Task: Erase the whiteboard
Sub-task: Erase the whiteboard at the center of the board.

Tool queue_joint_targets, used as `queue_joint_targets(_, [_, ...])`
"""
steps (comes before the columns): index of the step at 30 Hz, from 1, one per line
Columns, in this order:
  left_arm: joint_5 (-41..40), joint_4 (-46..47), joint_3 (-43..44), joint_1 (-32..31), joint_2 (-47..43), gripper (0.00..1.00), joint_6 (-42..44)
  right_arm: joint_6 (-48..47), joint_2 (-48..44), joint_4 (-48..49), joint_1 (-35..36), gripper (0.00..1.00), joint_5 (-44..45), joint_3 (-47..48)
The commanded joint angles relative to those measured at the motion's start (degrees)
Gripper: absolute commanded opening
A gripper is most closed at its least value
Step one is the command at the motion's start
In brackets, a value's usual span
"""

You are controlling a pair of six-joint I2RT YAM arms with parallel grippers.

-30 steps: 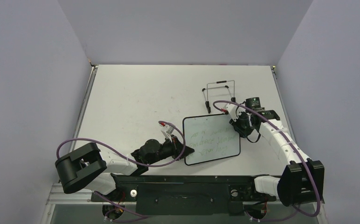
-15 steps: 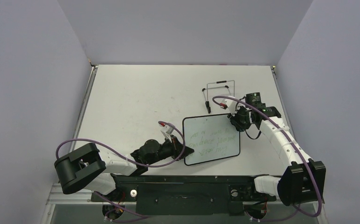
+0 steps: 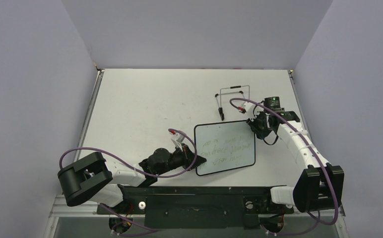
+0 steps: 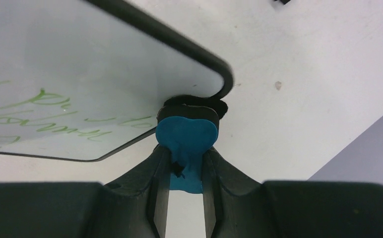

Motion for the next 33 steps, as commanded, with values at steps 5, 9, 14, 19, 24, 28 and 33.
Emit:
queue_joint_targets(5, [2.19,4.22,0.54,-0.43,-1.53,0.0,2.21,3.35,2.58,4.73,-0.3,0.0,-1.01,8.49])
queue_joint_targets(9, [2.21,4.17,0.54,-0.43,-1.66,0.0,2.34,2.46,1.93,3.41,-0.17,0.0,-3.08,7.5])
queue_joint_targets(14, [2.11,4.13,0.35,-0.43,-1.83,0.0,2.49,-3.24,-0.52,-0.88,0.52,0.0,-5.95,1.65])
queue_joint_targets(19, [2.4,4.5,0.62,-0.46,-1.41,0.0,2.5,-5.87,-3.22,-3.74,0.5,0.0,-6.69,-4.34])
queue_joint_targets(24, [2.69,4.79,0.86,-0.43,-0.67,0.0,2.34,-5.45,-3.33,-3.45,0.55,0.0,-6.71,-4.0])
queue_joint_targets(28, [2.51,4.64,0.87,-0.43,-0.91,0.0,2.27,-1.86,-1.96,-1.1,0.5,0.0,-5.53,0.91])
queue_joint_targets(33, [2.36,4.28,0.87,-0.43,-1.42,0.0,2.34,1.71,1.3,0.44,0.95,0.0,-5.05,7.74])
